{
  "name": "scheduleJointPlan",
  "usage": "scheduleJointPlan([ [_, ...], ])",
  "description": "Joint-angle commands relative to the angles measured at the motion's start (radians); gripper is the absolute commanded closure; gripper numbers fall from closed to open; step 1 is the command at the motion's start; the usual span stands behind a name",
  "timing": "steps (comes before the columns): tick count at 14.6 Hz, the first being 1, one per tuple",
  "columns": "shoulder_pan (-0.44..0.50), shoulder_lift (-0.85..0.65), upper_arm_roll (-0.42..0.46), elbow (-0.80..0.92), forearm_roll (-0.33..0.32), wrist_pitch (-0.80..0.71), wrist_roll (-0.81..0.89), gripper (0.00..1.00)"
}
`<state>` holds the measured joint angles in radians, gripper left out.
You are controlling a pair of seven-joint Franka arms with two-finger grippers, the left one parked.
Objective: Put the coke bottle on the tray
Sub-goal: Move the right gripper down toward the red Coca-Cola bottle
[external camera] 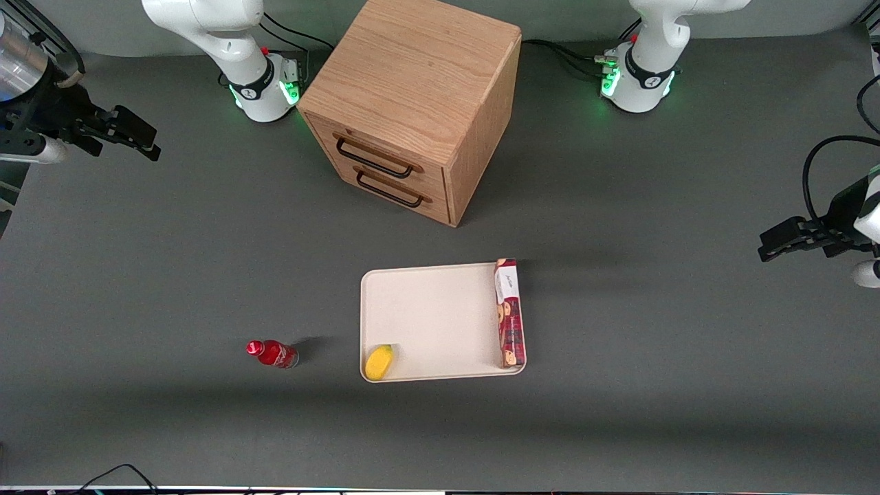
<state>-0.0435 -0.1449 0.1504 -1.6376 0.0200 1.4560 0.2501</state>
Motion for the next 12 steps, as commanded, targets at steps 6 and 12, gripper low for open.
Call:
scheduleJointPlan([
  [6,0.007,0.063,-0.012,0.051,0.024,0.006,-0.018,0.00],
  [12,0.028,0.546,0.014,0.323,0.002,0.203,-0.017,0.00],
])
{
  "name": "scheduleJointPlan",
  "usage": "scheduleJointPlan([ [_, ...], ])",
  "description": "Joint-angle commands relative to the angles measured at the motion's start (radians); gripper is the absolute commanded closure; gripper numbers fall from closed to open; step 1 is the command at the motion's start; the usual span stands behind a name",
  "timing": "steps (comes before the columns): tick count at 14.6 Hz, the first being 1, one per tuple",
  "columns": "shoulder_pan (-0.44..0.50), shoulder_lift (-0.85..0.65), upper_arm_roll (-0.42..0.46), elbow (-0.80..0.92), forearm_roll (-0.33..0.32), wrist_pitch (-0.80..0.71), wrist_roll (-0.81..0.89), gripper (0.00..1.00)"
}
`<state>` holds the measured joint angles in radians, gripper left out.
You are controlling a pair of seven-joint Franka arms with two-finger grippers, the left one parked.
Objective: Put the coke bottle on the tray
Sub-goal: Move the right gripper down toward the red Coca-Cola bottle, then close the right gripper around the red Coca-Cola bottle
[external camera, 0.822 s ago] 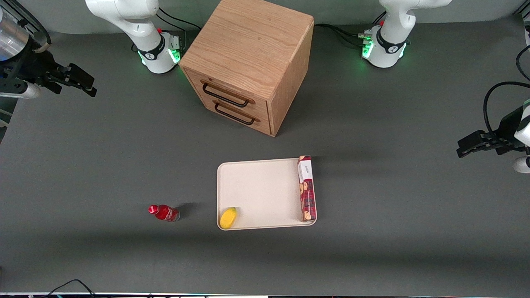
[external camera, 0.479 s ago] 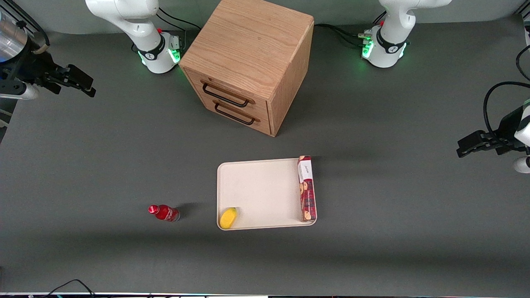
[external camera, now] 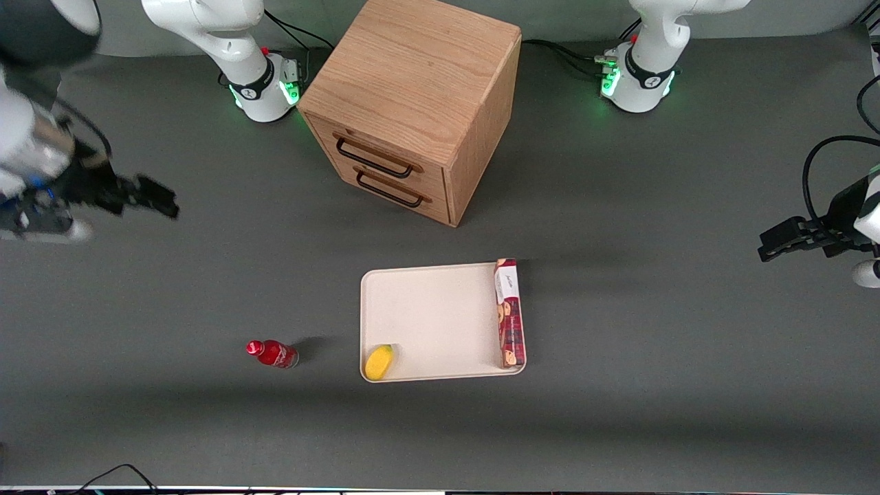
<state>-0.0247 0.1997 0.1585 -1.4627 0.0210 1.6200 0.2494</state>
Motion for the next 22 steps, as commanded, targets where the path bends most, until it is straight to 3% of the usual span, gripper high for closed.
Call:
scheduleJointPlan([
  [1,0.017,0.251,0.022,0.148,-0.045,0.105,-0.015,0.00],
  [3,0.026,0.343,0.058,0.146,-0.139,0.208,-0.001,0.00],
  [8,0.040,0.452,0.064,0.148,-0.148,0.345,0.051,0.00],
  [12,0.045,0.492,0.076,0.147,-0.196,0.418,0.051,0.11],
  [14,0.045,0.497,0.076,0.146,-0.197,0.431,0.051,0.27],
  [16,0.045,0.497,0.076,0.145,-0.199,0.431,0.047,0.57],
  [18,0.045,0.495,0.085,0.145,-0.223,0.431,0.042,0.80],
  [20,0.043,0.492,0.096,0.145,-0.228,0.431,0.041,0.91],
  [22,0.043,0.462,0.101,0.146,-0.227,0.414,0.042,0.91],
])
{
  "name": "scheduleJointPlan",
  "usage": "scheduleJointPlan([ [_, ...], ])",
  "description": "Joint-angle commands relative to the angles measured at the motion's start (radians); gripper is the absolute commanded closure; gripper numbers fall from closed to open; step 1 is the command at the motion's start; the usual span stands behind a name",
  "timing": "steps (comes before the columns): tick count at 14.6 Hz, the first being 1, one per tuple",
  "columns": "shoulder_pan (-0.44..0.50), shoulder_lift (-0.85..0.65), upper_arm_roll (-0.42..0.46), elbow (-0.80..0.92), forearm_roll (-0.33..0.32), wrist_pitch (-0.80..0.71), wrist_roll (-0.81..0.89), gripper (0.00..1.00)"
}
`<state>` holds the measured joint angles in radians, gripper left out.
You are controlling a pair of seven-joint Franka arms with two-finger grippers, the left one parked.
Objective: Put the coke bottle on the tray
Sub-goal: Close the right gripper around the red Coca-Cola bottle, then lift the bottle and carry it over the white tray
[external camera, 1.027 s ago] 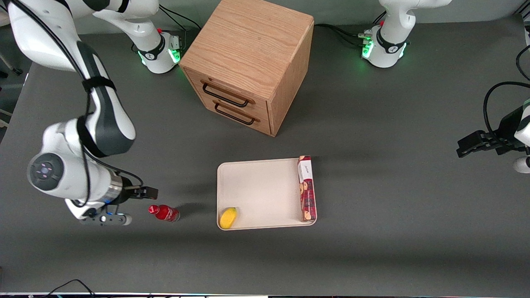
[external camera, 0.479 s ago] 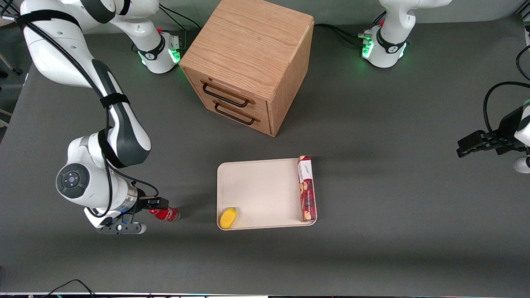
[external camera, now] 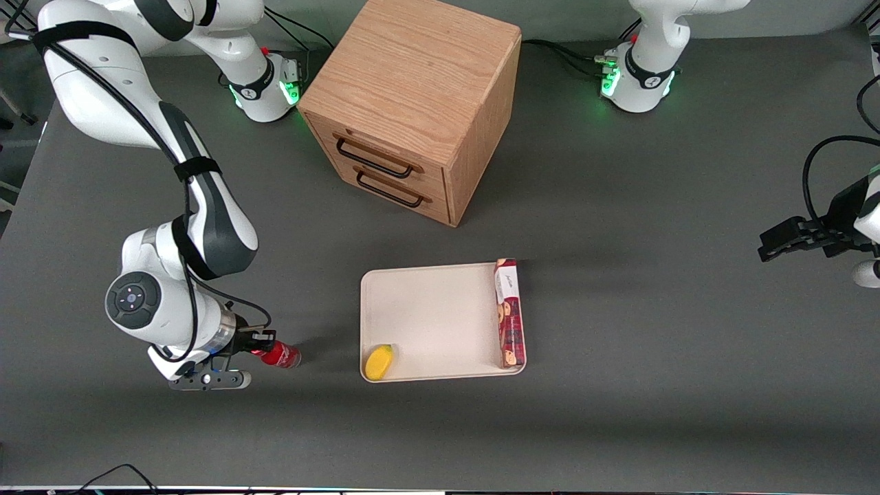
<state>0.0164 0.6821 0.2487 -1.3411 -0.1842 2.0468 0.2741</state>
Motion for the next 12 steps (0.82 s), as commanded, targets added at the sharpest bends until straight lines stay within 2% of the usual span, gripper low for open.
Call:
scheduleJointPlan([
  [1,0.001,-0.068,0.035,0.025,-0.018,-0.073,0.019,0.91],
  [5,-0.010,-0.277,0.090,0.042,0.011,-0.342,0.017,0.91],
  [7,-0.009,-0.341,0.119,0.117,0.092,-0.492,0.036,0.89],
  [8,0.000,-0.351,0.126,0.152,0.110,-0.558,0.068,0.89],
  [10,-0.003,-0.349,0.228,0.201,0.115,-0.625,0.237,0.89],
  [12,0.004,-0.332,0.308,0.201,0.109,-0.619,0.411,0.89],
])
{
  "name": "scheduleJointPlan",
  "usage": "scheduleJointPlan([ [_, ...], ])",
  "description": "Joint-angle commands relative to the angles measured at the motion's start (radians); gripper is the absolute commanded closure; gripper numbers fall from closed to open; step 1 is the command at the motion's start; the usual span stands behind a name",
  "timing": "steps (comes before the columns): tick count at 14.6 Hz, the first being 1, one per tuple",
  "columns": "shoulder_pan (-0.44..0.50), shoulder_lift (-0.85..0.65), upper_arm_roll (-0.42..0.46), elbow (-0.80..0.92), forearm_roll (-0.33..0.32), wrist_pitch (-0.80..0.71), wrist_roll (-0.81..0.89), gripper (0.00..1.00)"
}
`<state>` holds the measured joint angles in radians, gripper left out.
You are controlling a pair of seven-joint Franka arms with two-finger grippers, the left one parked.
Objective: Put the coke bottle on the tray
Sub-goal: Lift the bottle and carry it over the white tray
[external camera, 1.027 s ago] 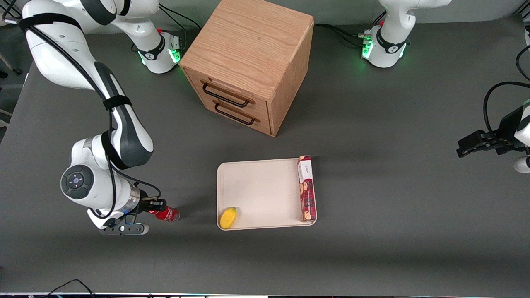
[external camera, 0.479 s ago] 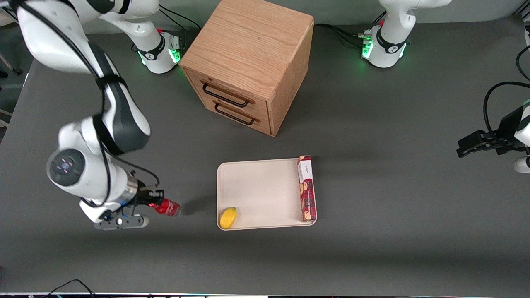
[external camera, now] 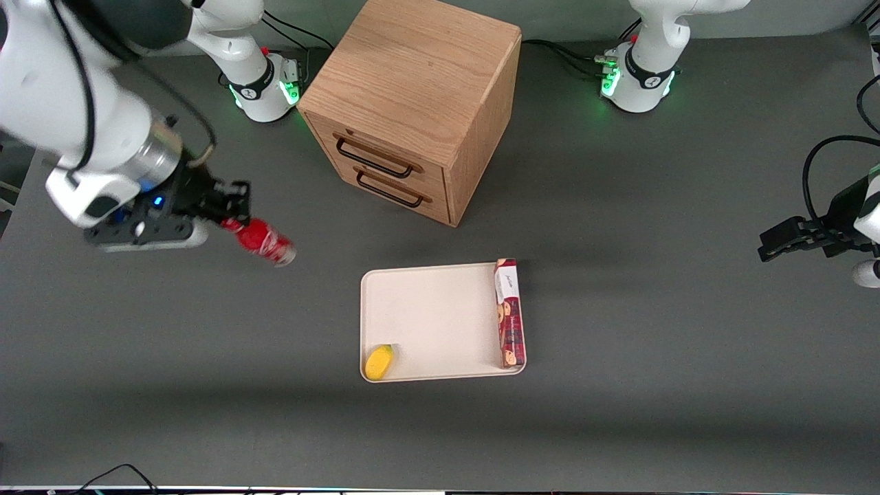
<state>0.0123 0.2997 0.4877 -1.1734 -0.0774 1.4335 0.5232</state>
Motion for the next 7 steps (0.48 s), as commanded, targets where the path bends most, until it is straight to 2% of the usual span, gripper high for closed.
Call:
scheduleJointPlan([
  [1,0.008,0.077,0.101,0.032,-0.001,0.005,0.237,0.89],
  [2,0.009,0.119,0.123,0.031,-0.007,0.033,0.286,0.88],
  [3,0.011,0.149,0.130,0.022,-0.042,0.079,0.319,0.87],
  [7,0.035,0.275,0.179,-0.084,-0.221,0.266,0.441,0.87],
])
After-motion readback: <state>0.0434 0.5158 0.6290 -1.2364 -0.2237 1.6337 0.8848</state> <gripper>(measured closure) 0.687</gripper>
